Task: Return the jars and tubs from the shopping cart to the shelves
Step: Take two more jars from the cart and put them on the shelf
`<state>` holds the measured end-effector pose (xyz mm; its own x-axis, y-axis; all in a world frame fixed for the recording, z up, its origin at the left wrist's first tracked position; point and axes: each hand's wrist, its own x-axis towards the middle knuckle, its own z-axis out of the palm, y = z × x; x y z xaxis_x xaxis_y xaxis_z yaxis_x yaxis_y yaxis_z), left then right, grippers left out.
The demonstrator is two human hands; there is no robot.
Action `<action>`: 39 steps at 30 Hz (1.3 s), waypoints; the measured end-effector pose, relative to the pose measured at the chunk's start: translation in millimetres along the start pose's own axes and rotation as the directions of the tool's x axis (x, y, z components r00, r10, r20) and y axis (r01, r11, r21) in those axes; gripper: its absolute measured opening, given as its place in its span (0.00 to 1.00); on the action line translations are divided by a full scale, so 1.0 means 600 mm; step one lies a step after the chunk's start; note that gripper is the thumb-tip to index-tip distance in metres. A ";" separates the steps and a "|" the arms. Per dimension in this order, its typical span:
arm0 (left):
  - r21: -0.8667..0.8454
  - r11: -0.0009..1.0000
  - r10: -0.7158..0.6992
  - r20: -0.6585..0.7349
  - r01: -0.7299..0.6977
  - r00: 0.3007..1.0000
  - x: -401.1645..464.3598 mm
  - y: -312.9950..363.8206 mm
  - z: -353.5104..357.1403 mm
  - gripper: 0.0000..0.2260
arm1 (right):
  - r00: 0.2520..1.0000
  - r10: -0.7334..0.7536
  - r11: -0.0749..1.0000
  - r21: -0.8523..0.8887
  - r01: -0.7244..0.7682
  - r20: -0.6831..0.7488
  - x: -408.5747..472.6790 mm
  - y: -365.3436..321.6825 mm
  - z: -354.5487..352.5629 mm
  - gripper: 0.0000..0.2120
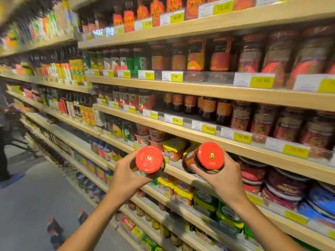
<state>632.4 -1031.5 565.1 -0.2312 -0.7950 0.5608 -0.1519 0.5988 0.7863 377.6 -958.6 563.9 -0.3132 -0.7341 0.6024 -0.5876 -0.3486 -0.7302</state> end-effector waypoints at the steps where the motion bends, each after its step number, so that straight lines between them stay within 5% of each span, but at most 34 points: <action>1: -0.009 1.000 0.009 0.001 -0.009 1.000 0.015 -0.007 -0.001 0.30 | 1.000 -0.010 1.000 0.001 0.010 -0.011 0.011 -0.001 0.010 0.33; 14: -0.149 0.978 0.163 0.090 -0.149 0.982 0.223 -0.118 -0.068 0.29 | 0.977 -0.056 0.998 -0.033 0.050 -0.205 0.155 -0.034 0.152 0.29; 27: -0.259 0.939 0.267 0.137 -0.226 0.954 0.366 -0.196 -0.140 0.30 | 0.865 -0.093 0.989 -0.144 0.025 -0.493 0.280 -0.033 0.278 0.30; 39: -0.318 0.917 0.304 0.163 -0.242 0.938 0.407 -0.219 -0.150 0.34 | 0.883 -0.074 0.970 -0.241 -0.045 -0.463 0.340 -0.010 0.288 0.29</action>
<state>682.3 -1312.9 622.2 -0.4203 -0.5481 0.7232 0.2220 0.7106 0.6676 446.0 -1206.9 635.9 -0.5788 -0.3525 0.7353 -0.7351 -0.1648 -0.6576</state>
